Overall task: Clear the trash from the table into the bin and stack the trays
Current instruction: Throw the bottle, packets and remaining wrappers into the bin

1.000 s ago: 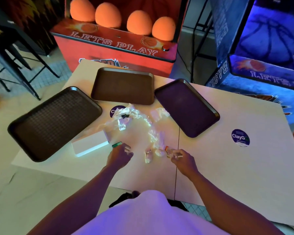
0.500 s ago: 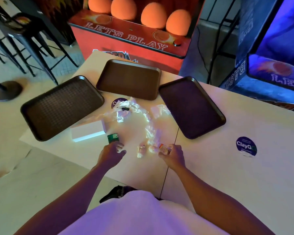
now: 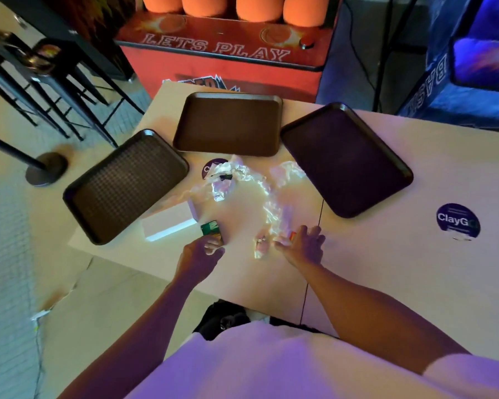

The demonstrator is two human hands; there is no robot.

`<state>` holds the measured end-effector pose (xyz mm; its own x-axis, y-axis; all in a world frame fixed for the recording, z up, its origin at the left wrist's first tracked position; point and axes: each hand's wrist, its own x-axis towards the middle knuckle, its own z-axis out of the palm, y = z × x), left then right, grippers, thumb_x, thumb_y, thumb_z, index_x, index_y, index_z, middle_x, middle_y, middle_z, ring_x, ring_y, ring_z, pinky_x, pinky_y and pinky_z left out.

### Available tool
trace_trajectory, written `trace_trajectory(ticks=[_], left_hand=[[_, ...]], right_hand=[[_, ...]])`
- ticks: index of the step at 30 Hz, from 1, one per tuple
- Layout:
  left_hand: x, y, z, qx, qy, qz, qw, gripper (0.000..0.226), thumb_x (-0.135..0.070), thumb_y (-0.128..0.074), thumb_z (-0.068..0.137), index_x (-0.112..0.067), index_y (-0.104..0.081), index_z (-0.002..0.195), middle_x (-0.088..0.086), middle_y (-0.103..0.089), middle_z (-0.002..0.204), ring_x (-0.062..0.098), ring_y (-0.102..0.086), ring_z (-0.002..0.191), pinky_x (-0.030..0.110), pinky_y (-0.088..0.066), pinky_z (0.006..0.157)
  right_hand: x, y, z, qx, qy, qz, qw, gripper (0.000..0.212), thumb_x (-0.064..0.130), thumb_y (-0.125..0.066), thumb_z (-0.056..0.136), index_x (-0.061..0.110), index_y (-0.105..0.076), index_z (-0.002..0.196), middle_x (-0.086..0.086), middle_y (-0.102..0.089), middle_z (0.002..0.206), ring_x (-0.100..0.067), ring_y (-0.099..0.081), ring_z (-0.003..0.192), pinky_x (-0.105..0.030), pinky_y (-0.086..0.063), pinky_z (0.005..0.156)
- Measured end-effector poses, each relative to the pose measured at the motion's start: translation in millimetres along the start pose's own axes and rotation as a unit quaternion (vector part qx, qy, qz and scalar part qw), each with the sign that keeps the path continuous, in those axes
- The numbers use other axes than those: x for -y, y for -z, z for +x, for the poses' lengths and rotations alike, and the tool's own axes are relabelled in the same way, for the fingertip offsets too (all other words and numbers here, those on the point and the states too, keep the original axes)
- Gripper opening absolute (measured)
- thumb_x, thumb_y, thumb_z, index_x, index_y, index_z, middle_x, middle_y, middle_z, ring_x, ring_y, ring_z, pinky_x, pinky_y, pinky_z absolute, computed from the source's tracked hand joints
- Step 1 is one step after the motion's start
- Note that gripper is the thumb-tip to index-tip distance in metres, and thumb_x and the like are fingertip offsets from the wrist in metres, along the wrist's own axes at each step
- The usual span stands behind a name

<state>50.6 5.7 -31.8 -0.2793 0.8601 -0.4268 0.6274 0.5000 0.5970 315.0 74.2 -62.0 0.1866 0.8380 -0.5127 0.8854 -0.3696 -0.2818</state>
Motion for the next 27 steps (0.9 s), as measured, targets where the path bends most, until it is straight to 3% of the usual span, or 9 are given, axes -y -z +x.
trace_trajectory(ticks=[7,13,20,23,27], left_hand=[[9,37,52,0.023,-0.049,-0.018,0.998,0.020,-0.024,-0.078,0.087,-0.020,-0.075,0.106,-0.006,-0.078,0.101,0.012,-0.074,0.094,0.036,-0.058,0.094],[35,60,87,0.049,-0.064,-0.022,0.997,0.019,-0.030,-0.077,0.089,-0.024,-0.074,0.107,-0.008,-0.077,0.103,0.009,-0.073,0.091,0.035,-0.061,0.086],[38,74,116,0.082,-0.091,-0.003,0.992,0.021,-0.035,-0.074,0.090,-0.028,-0.072,0.110,-0.011,-0.075,0.109,0.010,-0.071,0.096,0.033,-0.060,0.086],[26,75,132,0.083,-0.118,0.018,0.989,0.023,-0.033,-0.072,0.091,-0.025,-0.071,0.112,-0.008,-0.074,0.110,0.012,-0.070,0.098,0.036,-0.059,0.088],[3,69,154,0.070,-0.159,0.063,0.983,0.037,-0.031,-0.071,0.092,-0.020,-0.065,0.126,0.001,-0.067,0.129,0.023,-0.064,0.114,0.040,-0.054,0.097]], right_hand=[[25,-14,4,-0.017,-0.017,-0.001,1.000,0.055,0.041,-0.069,0.088,0.009,-0.057,0.131,-0.014,-0.050,0.133,-0.034,-0.050,0.125,-0.040,-0.049,0.102],[36,-25,-6,-0.027,-0.070,0.045,0.996,0.047,0.038,-0.073,0.083,0.009,-0.066,0.119,-0.017,-0.063,0.119,-0.036,-0.061,0.114,-0.040,-0.049,0.102],[36,-42,-18,-0.047,-0.113,0.109,0.987,0.032,0.027,-0.079,0.076,0.013,-0.066,0.102,-0.007,-0.071,0.105,-0.031,-0.067,0.099,-0.036,-0.055,0.085],[37,-49,-25,-0.044,-0.115,0.139,0.983,0.027,0.020,-0.079,0.076,0.018,-0.065,0.099,-0.002,-0.073,0.102,-0.027,-0.067,0.092,-0.030,-0.049,0.076],[33,-57,-35,-0.030,-0.122,0.178,0.976,0.033,0.019,-0.081,0.078,0.014,-0.066,0.107,-0.004,-0.074,0.104,-0.029,-0.069,0.096,-0.031,-0.050,0.080]])
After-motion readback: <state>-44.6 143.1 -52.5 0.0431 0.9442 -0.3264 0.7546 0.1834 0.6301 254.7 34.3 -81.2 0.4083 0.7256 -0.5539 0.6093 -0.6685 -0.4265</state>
